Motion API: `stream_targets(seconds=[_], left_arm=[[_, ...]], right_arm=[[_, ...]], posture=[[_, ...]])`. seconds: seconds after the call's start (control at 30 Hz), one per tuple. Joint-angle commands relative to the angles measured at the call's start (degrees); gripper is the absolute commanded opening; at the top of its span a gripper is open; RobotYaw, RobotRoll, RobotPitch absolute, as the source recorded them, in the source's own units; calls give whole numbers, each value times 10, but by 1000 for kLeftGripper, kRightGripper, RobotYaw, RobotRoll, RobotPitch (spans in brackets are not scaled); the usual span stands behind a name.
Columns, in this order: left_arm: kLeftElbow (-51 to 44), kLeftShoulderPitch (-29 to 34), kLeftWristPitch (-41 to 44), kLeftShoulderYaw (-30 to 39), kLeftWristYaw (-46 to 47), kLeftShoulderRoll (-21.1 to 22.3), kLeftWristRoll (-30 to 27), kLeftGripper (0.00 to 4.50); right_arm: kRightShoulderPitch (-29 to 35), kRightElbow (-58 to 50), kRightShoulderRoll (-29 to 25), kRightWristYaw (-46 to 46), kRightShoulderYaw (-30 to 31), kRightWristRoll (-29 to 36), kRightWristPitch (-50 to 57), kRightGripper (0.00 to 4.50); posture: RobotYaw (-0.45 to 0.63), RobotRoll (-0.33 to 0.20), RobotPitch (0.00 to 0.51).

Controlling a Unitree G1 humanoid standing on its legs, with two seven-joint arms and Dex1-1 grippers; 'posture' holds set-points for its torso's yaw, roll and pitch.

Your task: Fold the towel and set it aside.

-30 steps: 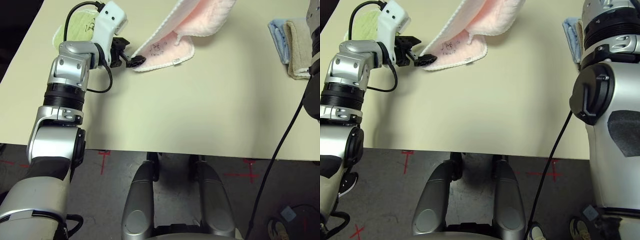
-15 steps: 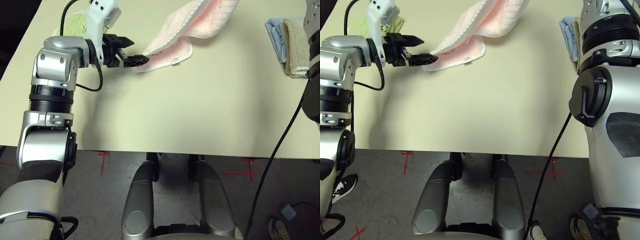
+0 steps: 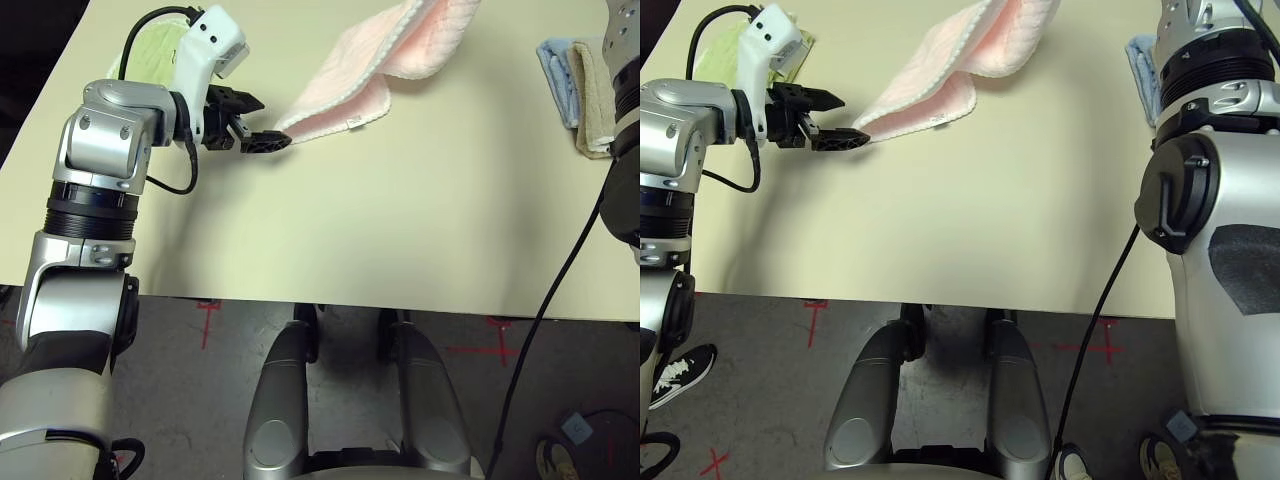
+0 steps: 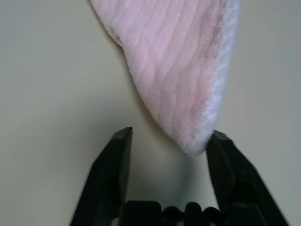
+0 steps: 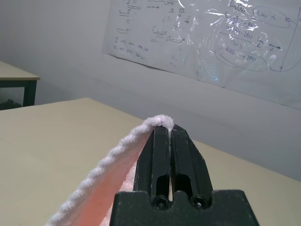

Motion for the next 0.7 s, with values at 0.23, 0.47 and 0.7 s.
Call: stream_targets(seconds=[0.23, 0.47, 0.7], left_arm=[[9, -15, -15, -1, 11, -3, 6, 42], [181, -103, -134, 33, 106, 15, 53, 42], [314, -136, -225, 97, 192, 17, 42, 42]], right_arm=[[14, -1, -10, 4, -3, 3, 0, 0], [86, -15, -49, 45, -38, 44, 42, 0], [264, -183, -90, 246, -119, 221, 373, 0]], posture=[[31, 0, 417], [35, 0, 424], [28, 0, 437]])
